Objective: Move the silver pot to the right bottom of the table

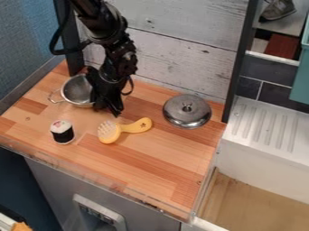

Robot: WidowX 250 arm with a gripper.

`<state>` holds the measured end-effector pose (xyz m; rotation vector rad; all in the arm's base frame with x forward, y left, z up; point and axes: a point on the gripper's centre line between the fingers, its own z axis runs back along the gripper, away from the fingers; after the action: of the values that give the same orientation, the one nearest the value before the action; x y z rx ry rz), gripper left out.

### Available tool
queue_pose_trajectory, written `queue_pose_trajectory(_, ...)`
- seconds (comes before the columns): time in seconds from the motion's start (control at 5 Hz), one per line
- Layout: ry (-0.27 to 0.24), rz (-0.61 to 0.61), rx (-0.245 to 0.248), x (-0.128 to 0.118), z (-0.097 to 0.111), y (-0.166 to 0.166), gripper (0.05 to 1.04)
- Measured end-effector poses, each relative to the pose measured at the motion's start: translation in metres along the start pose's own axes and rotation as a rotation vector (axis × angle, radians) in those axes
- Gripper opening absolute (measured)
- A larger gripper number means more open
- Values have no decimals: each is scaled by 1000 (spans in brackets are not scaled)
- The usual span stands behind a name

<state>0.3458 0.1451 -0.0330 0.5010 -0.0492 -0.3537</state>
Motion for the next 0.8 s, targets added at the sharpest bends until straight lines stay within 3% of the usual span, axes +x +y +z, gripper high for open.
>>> queue_pose_trajectory(0.2,7,-28,67,1,19,0,74)
queue_pose_trajectory(0.4,-53,-65,94,11,54,-12,74)
queue_pose_trajectory(0.8,-165,-175,51,9,95,-72,74)
